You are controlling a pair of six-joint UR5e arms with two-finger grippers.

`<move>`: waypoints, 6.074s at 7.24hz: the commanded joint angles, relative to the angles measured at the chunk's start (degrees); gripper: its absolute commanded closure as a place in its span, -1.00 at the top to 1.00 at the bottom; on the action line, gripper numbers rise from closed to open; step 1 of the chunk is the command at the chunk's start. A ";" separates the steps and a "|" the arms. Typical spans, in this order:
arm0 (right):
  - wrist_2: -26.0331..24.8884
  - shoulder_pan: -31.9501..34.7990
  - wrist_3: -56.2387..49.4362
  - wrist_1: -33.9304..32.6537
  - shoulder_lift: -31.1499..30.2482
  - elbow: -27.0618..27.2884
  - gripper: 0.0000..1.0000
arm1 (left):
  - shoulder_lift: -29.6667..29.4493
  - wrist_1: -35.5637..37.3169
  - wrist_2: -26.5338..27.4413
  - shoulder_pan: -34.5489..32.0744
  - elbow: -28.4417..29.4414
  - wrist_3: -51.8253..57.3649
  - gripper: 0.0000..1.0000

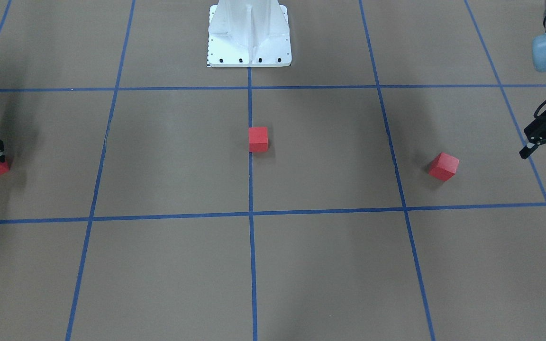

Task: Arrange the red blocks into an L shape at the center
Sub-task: 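Lower the right gripper and grasp the far-side red cube, then carry the red cube to the center and place it beyond the first cube, then hold the placed cube against the first cube with the right gripper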

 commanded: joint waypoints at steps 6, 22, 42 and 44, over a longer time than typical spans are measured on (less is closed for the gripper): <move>0.15 -0.95 0.89 -0.83 4.62 5.47 -1.00 | 0.00 0.00 -0.05 0.00 -0.09 0.00 1.00; -20.15 -32.85 55.56 -33.45 56.33 -7.34 -1.00 | 0.88 -0.97 -0.14 0.26 0.97 0.09 1.00; -19.89 -34.17 54.42 -29.31 58.88 -14.63 -0.12 | 1.67 -1.85 -0.14 0.26 1.06 0.26 1.00; -20.06 -34.70 54.68 -29.22 58.88 -14.63 0.96 | 1.67 -1.85 -0.14 0.26 1.06 0.26 1.00</move>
